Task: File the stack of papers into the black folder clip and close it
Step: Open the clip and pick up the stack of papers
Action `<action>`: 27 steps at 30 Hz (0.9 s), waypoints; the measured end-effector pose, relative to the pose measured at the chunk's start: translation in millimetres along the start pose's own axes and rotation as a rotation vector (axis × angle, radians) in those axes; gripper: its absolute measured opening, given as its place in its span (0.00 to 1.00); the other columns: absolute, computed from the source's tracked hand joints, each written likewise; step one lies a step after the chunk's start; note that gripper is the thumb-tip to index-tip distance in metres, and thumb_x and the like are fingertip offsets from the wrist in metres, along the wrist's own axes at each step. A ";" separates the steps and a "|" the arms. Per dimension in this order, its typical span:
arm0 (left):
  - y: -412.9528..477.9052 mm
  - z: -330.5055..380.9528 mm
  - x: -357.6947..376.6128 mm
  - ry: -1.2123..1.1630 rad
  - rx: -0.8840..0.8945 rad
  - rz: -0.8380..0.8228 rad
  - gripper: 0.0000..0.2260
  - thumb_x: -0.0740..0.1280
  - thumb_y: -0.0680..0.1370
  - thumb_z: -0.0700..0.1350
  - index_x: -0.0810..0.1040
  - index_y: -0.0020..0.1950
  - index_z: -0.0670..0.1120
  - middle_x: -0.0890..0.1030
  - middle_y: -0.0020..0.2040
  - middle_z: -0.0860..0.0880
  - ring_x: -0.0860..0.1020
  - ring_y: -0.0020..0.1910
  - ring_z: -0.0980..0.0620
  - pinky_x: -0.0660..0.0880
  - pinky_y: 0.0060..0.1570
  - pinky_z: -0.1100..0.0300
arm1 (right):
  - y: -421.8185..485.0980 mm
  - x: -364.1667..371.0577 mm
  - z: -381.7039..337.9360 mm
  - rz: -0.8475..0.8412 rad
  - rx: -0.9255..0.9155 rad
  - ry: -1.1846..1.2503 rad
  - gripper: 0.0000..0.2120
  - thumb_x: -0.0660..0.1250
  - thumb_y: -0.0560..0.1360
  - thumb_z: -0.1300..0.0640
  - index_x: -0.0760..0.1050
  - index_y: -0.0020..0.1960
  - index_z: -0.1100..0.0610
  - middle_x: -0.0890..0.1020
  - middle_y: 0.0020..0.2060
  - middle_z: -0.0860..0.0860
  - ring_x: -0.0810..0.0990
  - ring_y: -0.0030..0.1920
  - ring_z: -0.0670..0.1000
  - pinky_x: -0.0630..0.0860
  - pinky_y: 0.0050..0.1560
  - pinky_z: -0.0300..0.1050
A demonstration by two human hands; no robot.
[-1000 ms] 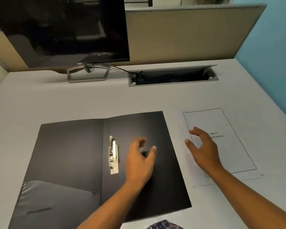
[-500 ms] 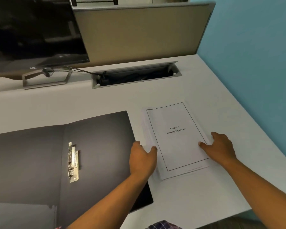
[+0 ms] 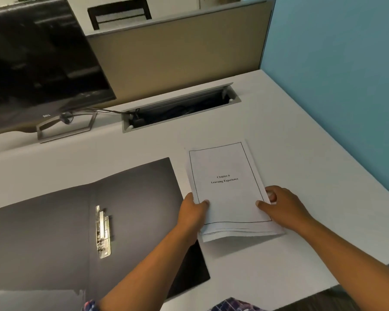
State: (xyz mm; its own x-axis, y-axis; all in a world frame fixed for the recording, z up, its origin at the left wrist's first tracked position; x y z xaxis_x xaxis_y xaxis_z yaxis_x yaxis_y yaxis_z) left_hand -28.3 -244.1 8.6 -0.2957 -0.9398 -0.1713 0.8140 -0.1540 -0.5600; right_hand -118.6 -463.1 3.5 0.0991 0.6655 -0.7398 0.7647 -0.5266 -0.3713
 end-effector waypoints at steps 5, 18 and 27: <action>-20.1 -1.9 -29.1 -0.136 0.016 -0.050 0.10 0.64 0.80 0.37 0.76 0.56 0.50 0.83 0.53 0.50 0.82 0.49 0.50 0.80 0.47 0.56 | -10.6 -5.3 -10.4 -0.098 0.139 0.417 0.22 0.67 0.73 0.42 0.76 0.61 0.54 0.81 0.53 0.50 0.79 0.55 0.52 0.72 0.55 0.46; -77.6 -22.8 -177.0 -0.180 0.215 -0.057 0.07 0.66 0.78 0.39 0.80 0.55 0.43 0.87 0.48 0.49 0.85 0.47 0.49 0.81 0.43 0.61 | -80.8 76.4 -125.8 -0.235 -0.245 0.726 0.13 0.64 0.77 0.60 0.78 0.58 0.47 0.85 0.52 0.42 0.83 0.53 0.45 0.77 0.59 0.47; -87.3 -2.9 -230.9 -0.264 0.528 0.109 0.05 0.69 0.76 0.38 0.84 0.49 0.44 0.87 0.46 0.48 0.85 0.47 0.49 0.81 0.43 0.60 | -118.4 91.4 -193.9 -0.073 -0.532 0.649 0.12 0.61 0.73 0.52 0.73 0.56 0.42 0.81 0.47 0.29 0.79 0.51 0.34 0.76 0.43 0.27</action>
State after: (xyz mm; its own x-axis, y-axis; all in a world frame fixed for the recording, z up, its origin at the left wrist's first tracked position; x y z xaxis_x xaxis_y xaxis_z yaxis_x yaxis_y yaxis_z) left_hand -32.5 -12.8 94.7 -0.1169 -0.9923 0.0397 0.9910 -0.1192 -0.0608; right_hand -76.7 -237.4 88.7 0.2596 0.9459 -0.1945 0.9654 -0.2590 0.0290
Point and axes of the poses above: each hand's wrist, its own y-axis towards the middle knuckle, its own x-axis out of the palm, z = x × y, the point moved 2 cm from there along y, towards the middle knuckle
